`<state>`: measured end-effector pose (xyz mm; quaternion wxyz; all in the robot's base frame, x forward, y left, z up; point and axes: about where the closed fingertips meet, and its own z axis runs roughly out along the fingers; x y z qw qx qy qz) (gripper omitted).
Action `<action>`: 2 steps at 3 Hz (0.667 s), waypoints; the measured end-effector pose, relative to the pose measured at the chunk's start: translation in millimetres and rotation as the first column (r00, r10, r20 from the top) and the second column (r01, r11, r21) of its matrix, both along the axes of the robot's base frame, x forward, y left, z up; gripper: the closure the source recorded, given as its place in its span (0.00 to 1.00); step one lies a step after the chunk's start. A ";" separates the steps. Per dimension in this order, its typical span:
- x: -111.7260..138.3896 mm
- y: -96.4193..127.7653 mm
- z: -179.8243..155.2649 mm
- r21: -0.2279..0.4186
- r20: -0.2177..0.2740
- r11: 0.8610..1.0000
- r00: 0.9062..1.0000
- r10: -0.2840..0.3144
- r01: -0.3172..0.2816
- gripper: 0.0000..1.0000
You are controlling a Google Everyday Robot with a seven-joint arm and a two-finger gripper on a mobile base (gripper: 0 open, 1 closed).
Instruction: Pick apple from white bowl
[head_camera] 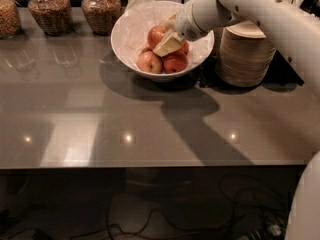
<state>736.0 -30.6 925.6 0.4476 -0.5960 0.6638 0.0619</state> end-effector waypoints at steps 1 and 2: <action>-8.5 -3.1 13.4 0.001 0.015 1.000 1.000 0.017 -0.017 1.00; -24.2 -12.5 39.1 0.040 0.034 0.998 0.998 0.044 -0.045 1.00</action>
Offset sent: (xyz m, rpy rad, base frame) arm -0.0443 -0.0311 0.0748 0.0931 -0.0596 0.0715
